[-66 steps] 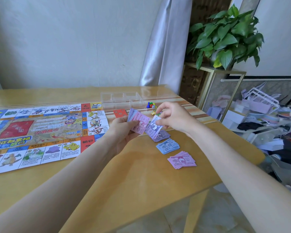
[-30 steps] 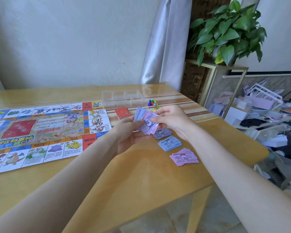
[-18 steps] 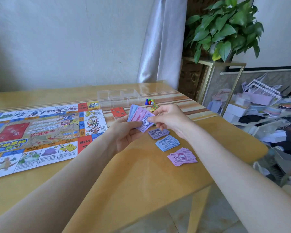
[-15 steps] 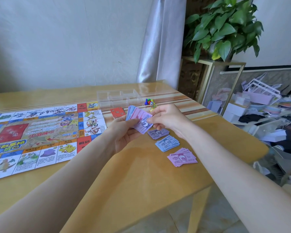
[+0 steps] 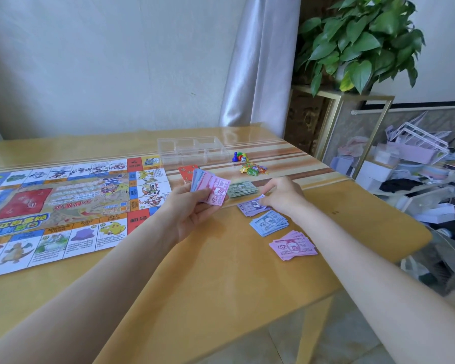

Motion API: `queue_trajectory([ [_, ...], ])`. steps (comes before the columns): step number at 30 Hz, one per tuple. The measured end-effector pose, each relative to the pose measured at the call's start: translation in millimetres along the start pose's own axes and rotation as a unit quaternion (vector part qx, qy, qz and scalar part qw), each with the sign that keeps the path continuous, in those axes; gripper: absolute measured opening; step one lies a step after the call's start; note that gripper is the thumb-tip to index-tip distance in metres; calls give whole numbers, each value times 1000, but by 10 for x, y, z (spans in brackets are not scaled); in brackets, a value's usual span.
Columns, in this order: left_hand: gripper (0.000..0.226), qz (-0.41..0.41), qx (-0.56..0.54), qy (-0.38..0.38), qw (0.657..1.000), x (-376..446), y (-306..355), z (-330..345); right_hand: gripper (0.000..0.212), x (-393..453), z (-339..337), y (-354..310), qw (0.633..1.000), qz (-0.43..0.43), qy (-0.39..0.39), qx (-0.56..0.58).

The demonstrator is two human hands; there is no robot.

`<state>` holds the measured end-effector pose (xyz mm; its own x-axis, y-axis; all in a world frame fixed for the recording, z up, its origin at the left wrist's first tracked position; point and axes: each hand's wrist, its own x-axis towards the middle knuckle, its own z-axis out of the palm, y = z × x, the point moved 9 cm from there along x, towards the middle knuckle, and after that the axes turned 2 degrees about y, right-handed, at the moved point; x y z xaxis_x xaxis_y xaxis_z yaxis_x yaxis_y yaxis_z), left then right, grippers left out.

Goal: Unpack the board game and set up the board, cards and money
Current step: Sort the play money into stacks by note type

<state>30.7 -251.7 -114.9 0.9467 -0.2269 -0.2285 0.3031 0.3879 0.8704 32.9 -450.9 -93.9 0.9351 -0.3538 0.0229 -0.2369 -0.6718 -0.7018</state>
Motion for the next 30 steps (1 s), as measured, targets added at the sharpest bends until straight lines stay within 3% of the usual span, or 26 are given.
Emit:
queue_trajectory([
  [3,13,1,16,0,1000,-8,-11,23,25,-23,-40,-83,994,-45,24,-102],
  [6,12,1,37,-1,999,1,-46,58,13,-54,-172,-231,991,-95,72,-58],
  [7,13,2,42,-4,999,0,-57,87,13,-68,-174,-284,993,-101,56,3],
  [9,13,6,55,-16,998,-11,-79,170,24,-138,-31,-390,987,-88,-54,121],
  [11,15,12,69,-39,997,-37,-89,272,27,-198,99,-454,977,-79,-124,155],
  [14,17,13,73,-71,995,-89,-87,369,18,-193,128,-483,979,-82,-117,144],
  [21,18,27,58,-62,996,-87,-44,334,25,-213,98,-411,975,-59,-102,186],
  [24,17,38,59,-41,997,-70,-8,304,8,-213,75,-421,966,-62,-109,227],
  [27,19,38,75,-34,996,-71,-9,298,6,-236,47,-447,966,-72,-116,220],
  [30,22,37,91,-27,995,-69,-21,284,19,-264,44,-459,968,-78,-126,203],
])
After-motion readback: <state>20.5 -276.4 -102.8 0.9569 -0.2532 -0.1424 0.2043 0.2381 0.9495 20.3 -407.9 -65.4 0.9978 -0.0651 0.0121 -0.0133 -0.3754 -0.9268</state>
